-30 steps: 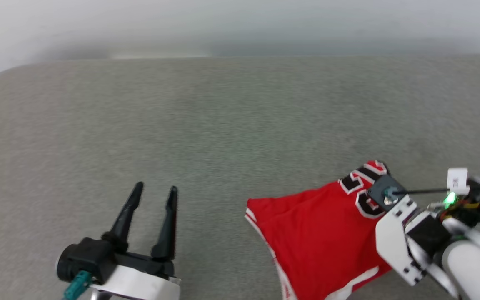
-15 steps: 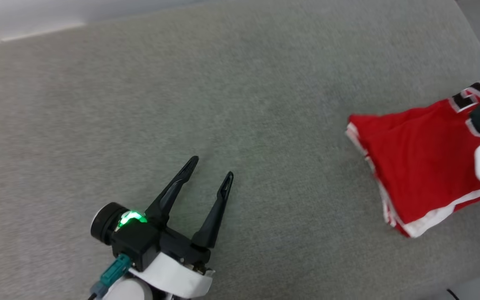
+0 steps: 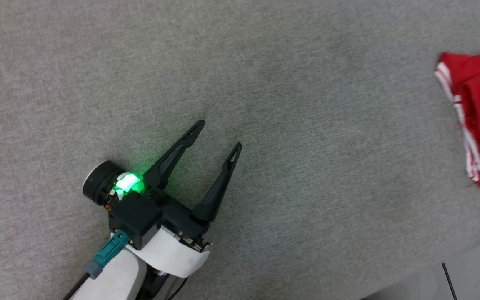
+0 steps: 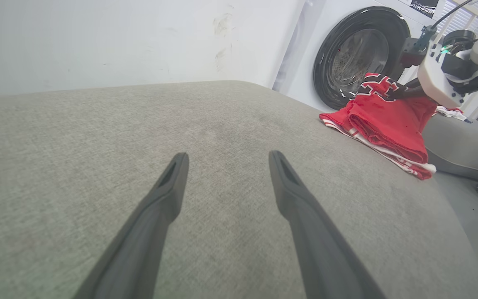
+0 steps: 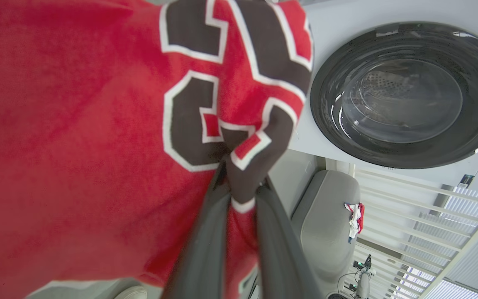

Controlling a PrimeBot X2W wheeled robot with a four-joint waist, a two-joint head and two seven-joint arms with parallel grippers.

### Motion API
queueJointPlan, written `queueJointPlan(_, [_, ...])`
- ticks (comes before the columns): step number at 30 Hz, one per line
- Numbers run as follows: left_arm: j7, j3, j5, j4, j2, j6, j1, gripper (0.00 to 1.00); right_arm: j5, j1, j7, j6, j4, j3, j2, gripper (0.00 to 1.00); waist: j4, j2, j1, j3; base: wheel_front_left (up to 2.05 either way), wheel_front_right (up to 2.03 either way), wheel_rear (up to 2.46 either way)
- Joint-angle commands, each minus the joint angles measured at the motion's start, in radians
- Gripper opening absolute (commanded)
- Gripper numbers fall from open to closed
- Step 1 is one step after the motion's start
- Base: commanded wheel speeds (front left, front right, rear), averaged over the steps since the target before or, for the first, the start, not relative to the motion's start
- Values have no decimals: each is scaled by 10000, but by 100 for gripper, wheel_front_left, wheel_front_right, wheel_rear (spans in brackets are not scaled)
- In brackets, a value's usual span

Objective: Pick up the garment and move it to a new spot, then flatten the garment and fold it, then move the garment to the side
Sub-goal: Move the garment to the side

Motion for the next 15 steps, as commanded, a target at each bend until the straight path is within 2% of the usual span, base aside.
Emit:
queueJointPlan(1, [-18, 39, -35, 12, 88, -16, -132, 100, -91, -195, -106, -18, 161, -195, 63, 0, 145, 0, -2, 246, 0, 0, 0])
queueJointPlan(6, [-11, 156, 9, -210, 110, -2, -297, 100, -435, -156, -613, -18, 1033, -1082, 323, 0, 378, 0, -2, 384, 0, 0, 0])
queueJointPlan(7, [-11, 160, 29, -231, 97, -2, -303, 100, -484, -180, -763, -18, 1151, -1232, 387, 13, 415, 0, -2, 372, 0, 0, 0])
queueJointPlan(8, [-11, 168, 33, -242, 80, -2, -296, 100, -541, -193, -859, -18, 1276, -1373, 447, 85, 451, 0, -2, 341, 0, 0, 0])
queueJointPlan(9, [-11, 177, 25, -242, 56, -2, -277, 100, -599, -187, -954, -18, 1367, -1451, 504, 100, 483, 0, -2, 294, 0, 0, 0])
queueJointPlan(15, [-20, 358, -80, -186, -258, -4, -79, 100, -1026, -418, -1468, -18, 1485, -1721, 795, 100, 632, 0, -2, -358, 0, 0, 0])
